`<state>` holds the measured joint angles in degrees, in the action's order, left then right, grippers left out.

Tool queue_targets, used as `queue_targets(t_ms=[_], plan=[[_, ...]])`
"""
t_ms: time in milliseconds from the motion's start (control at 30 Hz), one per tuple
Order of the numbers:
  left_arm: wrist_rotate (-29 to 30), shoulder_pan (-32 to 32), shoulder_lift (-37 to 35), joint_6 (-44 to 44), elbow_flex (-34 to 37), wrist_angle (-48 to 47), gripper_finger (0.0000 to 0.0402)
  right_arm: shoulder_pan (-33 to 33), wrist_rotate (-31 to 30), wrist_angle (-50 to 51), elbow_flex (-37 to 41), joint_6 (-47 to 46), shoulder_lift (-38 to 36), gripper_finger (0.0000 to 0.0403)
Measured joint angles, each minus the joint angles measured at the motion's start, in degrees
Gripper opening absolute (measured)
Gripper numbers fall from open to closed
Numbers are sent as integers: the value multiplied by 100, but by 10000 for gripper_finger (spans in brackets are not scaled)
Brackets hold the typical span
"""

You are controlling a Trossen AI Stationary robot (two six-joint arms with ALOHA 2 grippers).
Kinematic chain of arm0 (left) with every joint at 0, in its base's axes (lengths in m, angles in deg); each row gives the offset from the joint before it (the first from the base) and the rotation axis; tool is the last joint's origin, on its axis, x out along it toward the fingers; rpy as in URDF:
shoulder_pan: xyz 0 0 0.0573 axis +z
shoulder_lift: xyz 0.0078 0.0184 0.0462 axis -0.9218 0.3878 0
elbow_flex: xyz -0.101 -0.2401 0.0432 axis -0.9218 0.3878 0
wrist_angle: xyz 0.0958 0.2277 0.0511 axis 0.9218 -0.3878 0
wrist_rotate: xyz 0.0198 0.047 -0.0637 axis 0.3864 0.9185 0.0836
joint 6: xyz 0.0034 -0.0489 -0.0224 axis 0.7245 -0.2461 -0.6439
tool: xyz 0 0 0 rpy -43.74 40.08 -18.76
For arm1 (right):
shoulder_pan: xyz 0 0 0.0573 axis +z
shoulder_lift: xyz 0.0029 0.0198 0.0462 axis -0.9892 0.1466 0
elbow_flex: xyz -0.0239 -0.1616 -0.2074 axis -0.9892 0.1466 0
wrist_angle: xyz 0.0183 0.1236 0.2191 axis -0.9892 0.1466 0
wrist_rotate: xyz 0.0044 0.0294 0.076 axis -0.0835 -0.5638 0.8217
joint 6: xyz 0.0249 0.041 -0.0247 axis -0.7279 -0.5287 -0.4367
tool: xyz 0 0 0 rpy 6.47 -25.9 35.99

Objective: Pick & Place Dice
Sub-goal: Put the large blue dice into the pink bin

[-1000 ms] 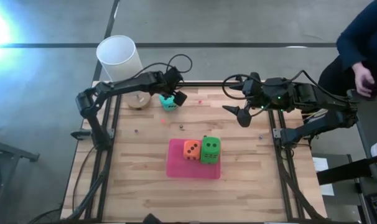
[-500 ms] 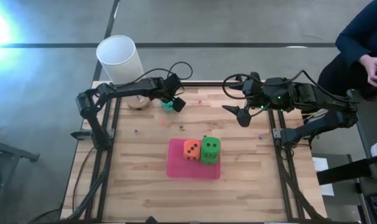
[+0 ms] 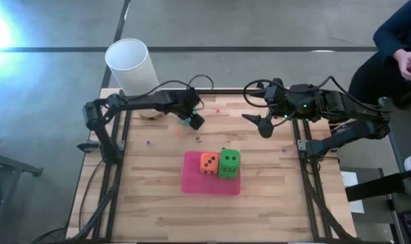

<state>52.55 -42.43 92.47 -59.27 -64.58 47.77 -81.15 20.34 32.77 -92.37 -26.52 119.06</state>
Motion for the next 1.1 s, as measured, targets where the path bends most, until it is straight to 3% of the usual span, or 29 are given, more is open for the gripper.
queue_targets(t_ms=[167, 333, 1100], plan=[[-571, -334, 39, 119, 0, 3, 290, 0, 0, -2, 0, 0, 0, 400], [-648, -501, 6, 131, -99, 11, 295, 0, 0, -9, 0, 0, 0, 400], [-270, 118, -376, -14, -372, -386, 302, 4, 11, -18, 2, -47, 0, 400]])
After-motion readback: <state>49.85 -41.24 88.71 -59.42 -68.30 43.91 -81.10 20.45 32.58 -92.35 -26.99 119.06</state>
